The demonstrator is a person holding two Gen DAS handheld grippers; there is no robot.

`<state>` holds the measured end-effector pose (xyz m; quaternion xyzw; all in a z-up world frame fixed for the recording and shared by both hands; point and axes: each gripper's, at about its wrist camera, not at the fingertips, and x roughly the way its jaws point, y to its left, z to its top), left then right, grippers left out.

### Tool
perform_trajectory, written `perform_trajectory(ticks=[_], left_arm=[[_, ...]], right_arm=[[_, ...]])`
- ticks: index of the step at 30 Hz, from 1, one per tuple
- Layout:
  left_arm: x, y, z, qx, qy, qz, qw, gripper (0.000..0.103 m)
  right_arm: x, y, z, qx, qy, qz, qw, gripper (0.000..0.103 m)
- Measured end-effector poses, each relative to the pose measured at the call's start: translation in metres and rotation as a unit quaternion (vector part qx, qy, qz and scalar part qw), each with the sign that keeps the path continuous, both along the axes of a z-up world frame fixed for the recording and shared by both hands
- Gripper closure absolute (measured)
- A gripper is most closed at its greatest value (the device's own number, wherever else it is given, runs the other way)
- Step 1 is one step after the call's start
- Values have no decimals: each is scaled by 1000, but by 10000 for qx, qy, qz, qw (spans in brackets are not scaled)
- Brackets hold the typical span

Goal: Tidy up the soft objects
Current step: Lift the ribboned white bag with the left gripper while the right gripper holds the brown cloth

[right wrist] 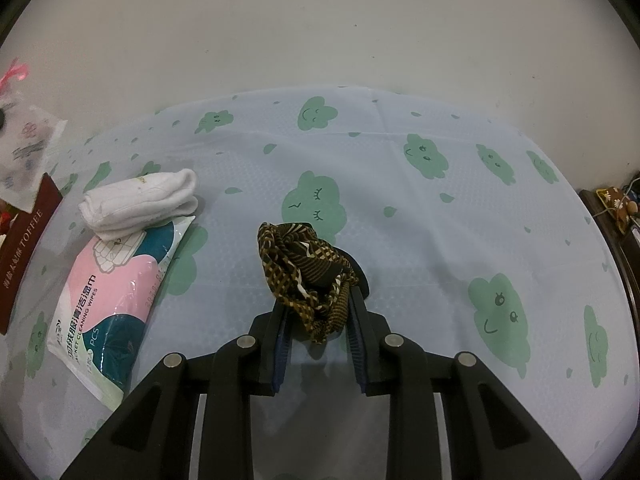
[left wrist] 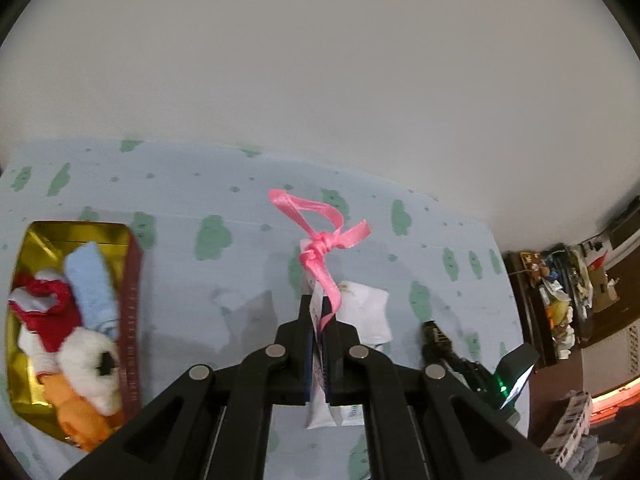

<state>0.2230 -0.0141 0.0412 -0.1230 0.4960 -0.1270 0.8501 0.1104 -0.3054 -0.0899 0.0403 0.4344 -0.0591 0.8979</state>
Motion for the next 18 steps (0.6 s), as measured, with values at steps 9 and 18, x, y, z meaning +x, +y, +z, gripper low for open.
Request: perform_trajectory(ticks=[9,18], left_arm=[[-9,53,9,356,-53,486,9982,101],[-15,99,3,555,7,896,9944,101]], right_arm=[[0,0,0,-3,1,-3,10000,78],[0,0,0,-6,2,-2,10000,78]])
